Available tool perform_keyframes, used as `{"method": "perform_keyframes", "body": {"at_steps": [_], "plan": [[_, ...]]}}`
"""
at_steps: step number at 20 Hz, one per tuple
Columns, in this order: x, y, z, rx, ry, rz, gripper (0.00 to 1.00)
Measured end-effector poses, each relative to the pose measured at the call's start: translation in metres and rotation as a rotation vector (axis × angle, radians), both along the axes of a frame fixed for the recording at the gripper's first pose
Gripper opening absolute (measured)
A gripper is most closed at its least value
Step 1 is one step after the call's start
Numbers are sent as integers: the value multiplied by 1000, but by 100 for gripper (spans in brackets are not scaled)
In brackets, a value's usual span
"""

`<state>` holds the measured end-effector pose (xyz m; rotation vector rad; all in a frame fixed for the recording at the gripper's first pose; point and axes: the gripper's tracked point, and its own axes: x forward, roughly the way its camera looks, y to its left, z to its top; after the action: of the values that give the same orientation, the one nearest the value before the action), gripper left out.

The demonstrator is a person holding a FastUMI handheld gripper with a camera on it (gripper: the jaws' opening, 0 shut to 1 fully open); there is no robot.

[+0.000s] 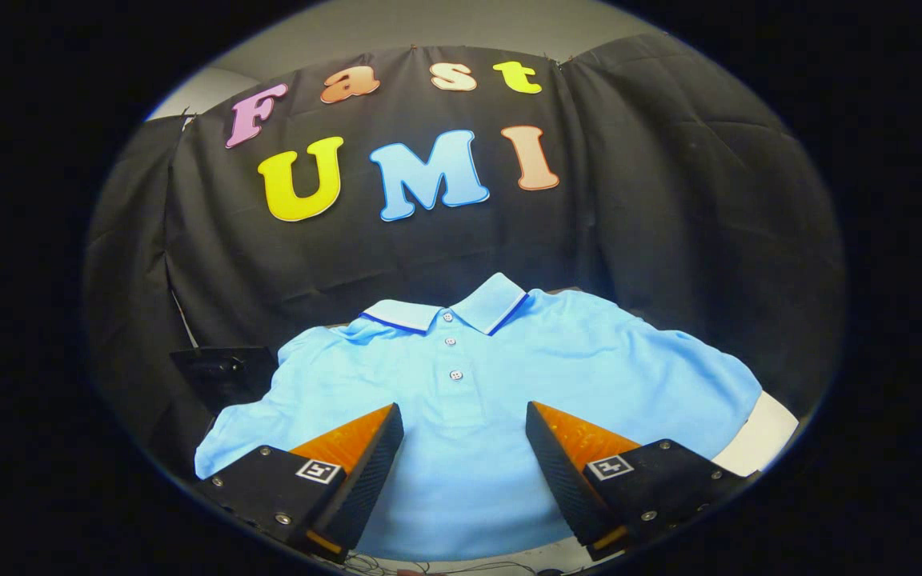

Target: Put the clothes into the washing machine and then close the washing machine lid.

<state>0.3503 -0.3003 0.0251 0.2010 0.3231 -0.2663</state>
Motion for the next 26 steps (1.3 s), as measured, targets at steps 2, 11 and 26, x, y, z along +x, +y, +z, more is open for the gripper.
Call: {"method": "perform_keyframes", "body": {"at_steps": [2,11,26], "plan": [[4,-1,1,-9,13,12,96],[2,-7,-5,-90,57,23,90],[20,6,10,-327,207,25,0]]}}
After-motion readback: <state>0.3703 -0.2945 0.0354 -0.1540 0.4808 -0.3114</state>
